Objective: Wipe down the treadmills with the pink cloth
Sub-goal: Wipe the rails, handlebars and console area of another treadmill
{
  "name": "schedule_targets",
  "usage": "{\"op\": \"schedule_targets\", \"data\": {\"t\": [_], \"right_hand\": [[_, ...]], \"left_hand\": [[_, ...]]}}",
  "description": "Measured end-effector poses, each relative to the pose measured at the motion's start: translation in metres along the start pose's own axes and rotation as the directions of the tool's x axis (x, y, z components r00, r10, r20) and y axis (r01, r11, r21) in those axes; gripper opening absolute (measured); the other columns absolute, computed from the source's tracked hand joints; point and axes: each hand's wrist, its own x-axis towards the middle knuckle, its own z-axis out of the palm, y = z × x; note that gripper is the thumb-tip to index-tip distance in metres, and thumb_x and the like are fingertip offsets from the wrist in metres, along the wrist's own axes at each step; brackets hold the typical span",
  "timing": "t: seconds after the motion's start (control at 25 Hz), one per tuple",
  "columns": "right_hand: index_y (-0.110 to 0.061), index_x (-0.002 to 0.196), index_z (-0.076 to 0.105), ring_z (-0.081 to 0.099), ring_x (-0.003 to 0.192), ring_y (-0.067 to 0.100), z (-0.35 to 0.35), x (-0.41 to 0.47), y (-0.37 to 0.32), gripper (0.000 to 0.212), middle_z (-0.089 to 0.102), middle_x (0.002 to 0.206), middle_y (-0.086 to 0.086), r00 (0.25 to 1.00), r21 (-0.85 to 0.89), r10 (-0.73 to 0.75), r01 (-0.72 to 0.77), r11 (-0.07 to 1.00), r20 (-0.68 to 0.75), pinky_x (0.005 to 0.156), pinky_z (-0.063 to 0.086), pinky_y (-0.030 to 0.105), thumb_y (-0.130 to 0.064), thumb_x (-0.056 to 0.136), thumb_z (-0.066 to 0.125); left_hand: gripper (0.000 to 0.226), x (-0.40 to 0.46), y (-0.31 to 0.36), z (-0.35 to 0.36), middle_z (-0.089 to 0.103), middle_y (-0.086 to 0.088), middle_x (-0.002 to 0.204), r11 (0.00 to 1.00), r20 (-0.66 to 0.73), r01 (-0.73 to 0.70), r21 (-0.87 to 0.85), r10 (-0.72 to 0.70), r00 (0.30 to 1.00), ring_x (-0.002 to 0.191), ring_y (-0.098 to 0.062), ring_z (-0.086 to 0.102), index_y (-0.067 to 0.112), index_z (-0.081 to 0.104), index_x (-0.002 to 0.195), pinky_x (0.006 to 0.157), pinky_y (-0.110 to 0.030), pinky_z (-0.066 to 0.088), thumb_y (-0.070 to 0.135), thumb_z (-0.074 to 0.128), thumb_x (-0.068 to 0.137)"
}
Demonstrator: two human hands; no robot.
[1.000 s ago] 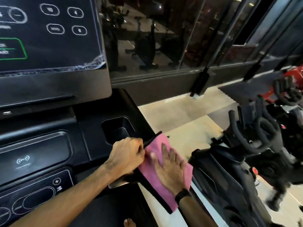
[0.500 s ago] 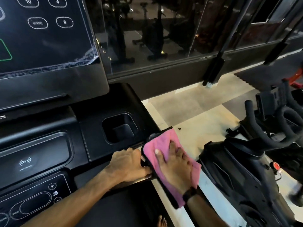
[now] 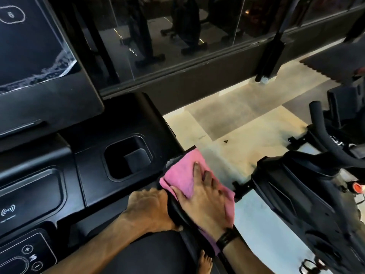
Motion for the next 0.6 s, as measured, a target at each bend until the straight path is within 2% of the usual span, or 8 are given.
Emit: {"op": "schedule_targets", "data": {"t": [0.08, 0.16, 0.24, 0.28, 0.36, 0.44, 0.52, 0.6], "right_hand": [[-0.037, 0.154, 0.022, 0.051, 0.130, 0.035, 0.004, 0.035, 0.013, 0.092, 0.049, 0.146, 0.006, 0.991, 0.292, 0.018, -0.056, 0.955, 0.130, 0.104, 0.043, 0.049, -0.091, 0.079, 0.024], [-0.042, 0.149, 0.039, 0.045, 0.138, 0.029, -0.007, 0.066, 0.028, 0.082, 0.050, 0.150, 0.000, 0.957, 0.648, -0.024, -0.178, 0.740, 0.290, 0.113, 0.036, 0.043, -0.088, 0.081, 0.035], [-0.014, 0.151, 0.041, 0.034, 0.145, 0.029, -0.010, 0.075, 0.038, 0.059, 0.040, 0.156, 0.009, 0.907, 0.785, -0.035, -0.344, 0.515, 0.420, 0.112, 0.027, 0.030, -0.050, 0.105, 0.038], [-0.003, 0.151, 0.035, 0.032, 0.146, 0.032, -0.005, 0.068, 0.046, 0.049, 0.038, 0.155, 0.014, 0.900, 0.777, -0.012, -0.368, 0.510, 0.435, 0.109, 0.027, 0.028, -0.030, 0.110, 0.034], [-0.010, 0.154, 0.029, 0.040, 0.141, 0.036, 0.004, 0.044, 0.054, 0.050, 0.043, 0.151, 0.016, 0.944, 0.655, 0.062, -0.271, 0.705, 0.324, 0.110, 0.034, 0.038, -0.031, 0.109, 0.035], [-0.027, 0.157, 0.015, 0.047, 0.134, 0.035, 0.003, 0.016, 0.032, 0.077, 0.043, 0.149, 0.008, 0.978, 0.317, 0.067, -0.129, 0.940, 0.197, 0.107, 0.042, 0.050, -0.072, 0.096, 0.024], [-0.027, 0.154, 0.015, 0.049, 0.129, 0.035, 0.005, -0.001, 0.014, 0.093, 0.044, 0.145, 0.009, 0.996, 0.050, 0.059, -0.063, 0.997, 0.067, 0.101, 0.043, 0.055, -0.087, 0.083, 0.010], [-0.033, 0.149, 0.028, 0.053, 0.124, 0.035, 0.007, 0.027, 0.008, 0.084, 0.053, 0.139, 0.008, 0.994, 0.258, 0.065, -0.087, 0.962, 0.092, 0.100, 0.042, 0.052, -0.087, 0.084, 0.021]], "left_hand": [[0.085, 0.004, 0.005, -0.002, 0.059, 0.001, 0.123, 1.000, 0.059, -0.008, 0.015, 0.007, 0.998, 0.117, -0.022, 0.058, 0.021, 0.054, 0.121, 0.094, -0.032, 0.043, 0.082, 0.067, 0.063], [0.081, 0.007, 0.009, 0.003, 0.057, 0.001, 0.124, 1.000, 0.121, 0.000, -0.006, 0.001, 0.993, 0.117, -0.021, 0.057, 0.020, 0.052, 0.123, 0.095, -0.032, 0.043, 0.075, 0.070, 0.067], [0.067, 0.008, 0.014, 0.016, 0.055, 0.000, 0.125, 0.999, 0.125, 0.018, -0.043, -0.013, 0.992, 0.117, -0.021, 0.056, 0.020, 0.051, 0.125, 0.097, -0.033, 0.043, 0.060, 0.071, 0.076], [0.058, 0.008, 0.016, 0.021, 0.054, -0.001, 0.126, 0.998, 0.106, 0.031, -0.056, -0.025, 0.994, 0.117, -0.022, 0.055, 0.020, 0.050, 0.125, 0.098, -0.033, 0.042, 0.051, 0.069, 0.080], [0.047, 0.008, 0.019, 0.027, 0.055, -0.002, 0.126, 0.997, 0.053, 0.044, -0.057, -0.041, 0.998, 0.118, -0.022, 0.055, 0.018, 0.051, 0.122, 0.099, -0.032, 0.040, 0.040, 0.063, 0.083], [0.043, 0.010, 0.019, 0.029, 0.057, -0.002, 0.123, 0.997, 0.021, 0.043, -0.057, -0.042, 0.999, 0.117, -0.023, 0.058, 0.020, 0.054, 0.119, 0.097, -0.032, 0.042, 0.040, 0.061, 0.082], [0.041, 0.010, 0.019, 0.029, 0.060, -0.001, 0.120, 0.997, 0.018, 0.045, -0.069, -0.044, 0.999, 0.114, -0.022, 0.060, 0.022, 0.057, 0.115, 0.094, -0.031, 0.044, 0.043, 0.061, 0.080], [0.040, 0.010, 0.020, 0.030, 0.061, 0.000, 0.116, 0.995, 0.010, 0.053, -0.082, -0.053, 0.999, 0.111, -0.021, 0.061, 0.022, 0.058, 0.114, 0.092, -0.031, 0.045, 0.041, 0.061, 0.079]]}}
